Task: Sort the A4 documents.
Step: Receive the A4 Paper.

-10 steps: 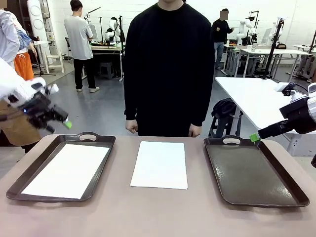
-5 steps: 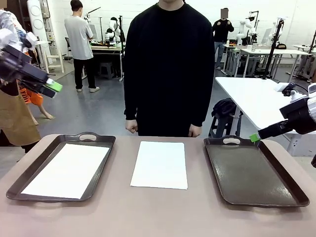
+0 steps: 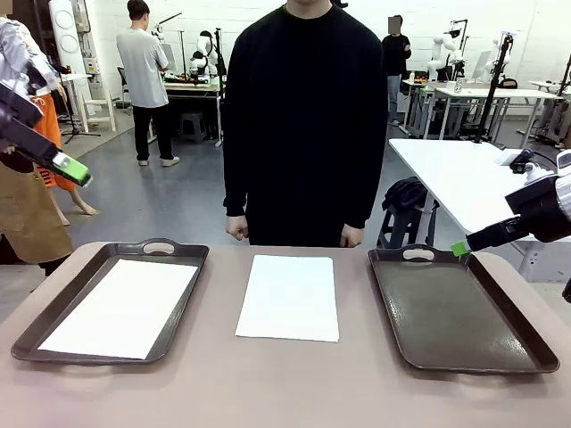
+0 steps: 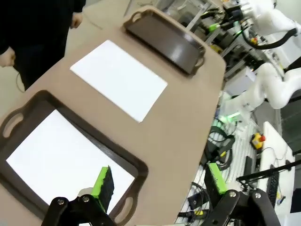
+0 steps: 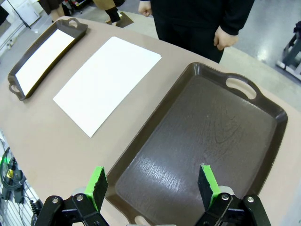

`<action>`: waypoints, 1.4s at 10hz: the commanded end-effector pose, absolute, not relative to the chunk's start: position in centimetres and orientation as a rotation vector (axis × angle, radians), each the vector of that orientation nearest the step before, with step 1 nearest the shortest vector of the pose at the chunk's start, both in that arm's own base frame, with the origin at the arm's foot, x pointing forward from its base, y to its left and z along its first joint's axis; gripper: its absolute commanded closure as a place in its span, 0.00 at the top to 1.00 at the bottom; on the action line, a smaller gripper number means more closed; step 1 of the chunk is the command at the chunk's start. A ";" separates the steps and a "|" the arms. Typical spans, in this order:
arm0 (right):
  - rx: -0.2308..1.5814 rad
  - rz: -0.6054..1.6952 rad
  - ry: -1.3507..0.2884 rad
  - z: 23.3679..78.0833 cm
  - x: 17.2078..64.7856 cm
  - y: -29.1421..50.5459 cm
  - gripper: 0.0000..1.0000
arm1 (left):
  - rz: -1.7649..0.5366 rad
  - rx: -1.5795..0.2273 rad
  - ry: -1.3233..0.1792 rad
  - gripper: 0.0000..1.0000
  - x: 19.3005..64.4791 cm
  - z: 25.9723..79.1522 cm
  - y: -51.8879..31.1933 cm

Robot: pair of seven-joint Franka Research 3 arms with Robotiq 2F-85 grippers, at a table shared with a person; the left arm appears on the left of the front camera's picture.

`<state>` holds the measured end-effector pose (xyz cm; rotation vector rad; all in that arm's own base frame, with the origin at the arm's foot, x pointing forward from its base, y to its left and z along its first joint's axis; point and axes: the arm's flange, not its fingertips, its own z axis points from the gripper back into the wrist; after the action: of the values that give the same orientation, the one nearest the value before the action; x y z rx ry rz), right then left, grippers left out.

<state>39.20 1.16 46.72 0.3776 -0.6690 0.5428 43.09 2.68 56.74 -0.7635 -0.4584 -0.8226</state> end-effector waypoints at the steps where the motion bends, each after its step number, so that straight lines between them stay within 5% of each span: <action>1: 0.400 0.547 -0.676 46.4 39.5 1.2 1.00 | -0.814 -0.613 -0.459 1.00 43.4 54.3 1.7; 3: 0.400 0.547 -0.676 46.4 39.5 1.2 1.00 | -0.811 -0.491 -0.486 1.00 43.6 53.2 1.5; 14: 0.400 0.547 -0.676 46.4 39.5 1.2 1.00 | -0.711 -0.601 -0.492 1.00 43.7 51.7 0.9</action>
<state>39.20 1.16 46.72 0.3776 -0.6688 0.5429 43.73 0.98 51.45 -0.5892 -0.4693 -0.7627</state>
